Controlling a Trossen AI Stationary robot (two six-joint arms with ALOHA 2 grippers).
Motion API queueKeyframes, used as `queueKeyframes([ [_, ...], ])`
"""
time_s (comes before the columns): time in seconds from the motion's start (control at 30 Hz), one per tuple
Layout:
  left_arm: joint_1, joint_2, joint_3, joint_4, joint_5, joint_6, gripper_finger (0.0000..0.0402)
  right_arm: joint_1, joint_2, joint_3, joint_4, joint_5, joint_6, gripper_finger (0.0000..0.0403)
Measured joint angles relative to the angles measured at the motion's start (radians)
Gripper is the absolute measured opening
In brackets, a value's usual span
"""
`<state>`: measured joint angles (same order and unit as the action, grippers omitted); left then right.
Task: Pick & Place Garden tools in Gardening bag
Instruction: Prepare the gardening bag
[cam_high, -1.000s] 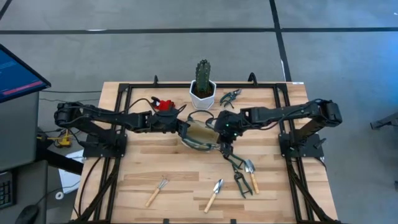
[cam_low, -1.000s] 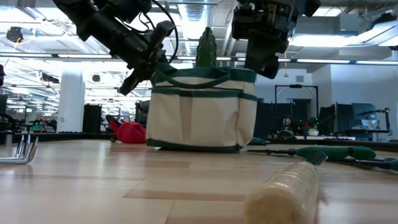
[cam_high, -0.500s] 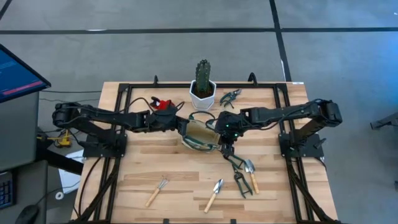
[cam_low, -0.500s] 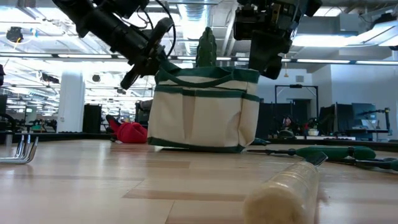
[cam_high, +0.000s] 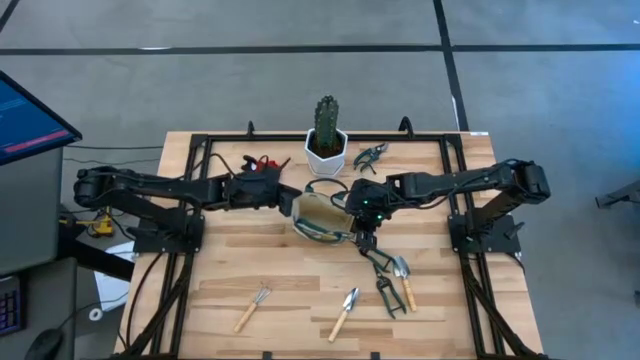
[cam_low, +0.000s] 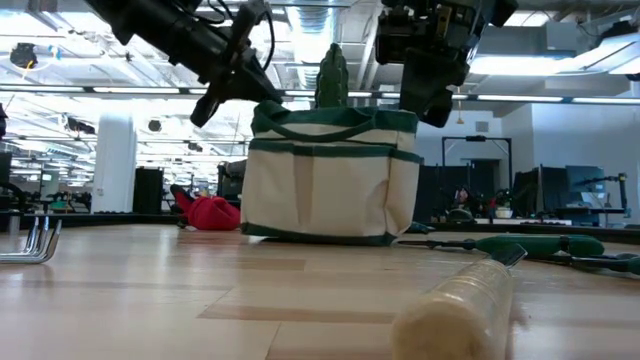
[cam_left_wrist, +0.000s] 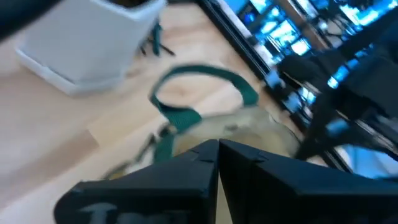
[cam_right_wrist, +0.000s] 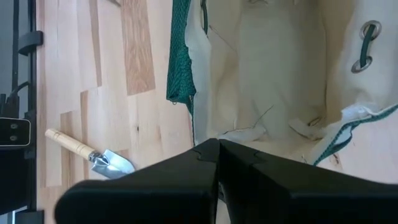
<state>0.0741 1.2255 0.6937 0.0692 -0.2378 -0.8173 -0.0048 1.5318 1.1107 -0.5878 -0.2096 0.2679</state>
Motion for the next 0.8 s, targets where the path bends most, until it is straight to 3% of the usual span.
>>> queueKeyframes([
  [0.33,-0.053,0.042,0.000,-0.075,0.018,-0.059,0.0001,0.000,0.000,0.000,0.001,0.000,-0.006,0.0000],
  [0.57,-0.048,0.053,0.000,-0.099,-0.139,-0.056,0.0001,0.005,0.000,0.000,0.001,0.000,-0.006,0.0000],
  [0.8,-0.028,0.053,0.000,-0.099,-0.157,-0.046,0.0001,0.005,0.000,-0.001,0.001,0.000,-0.006,0.0000],
])
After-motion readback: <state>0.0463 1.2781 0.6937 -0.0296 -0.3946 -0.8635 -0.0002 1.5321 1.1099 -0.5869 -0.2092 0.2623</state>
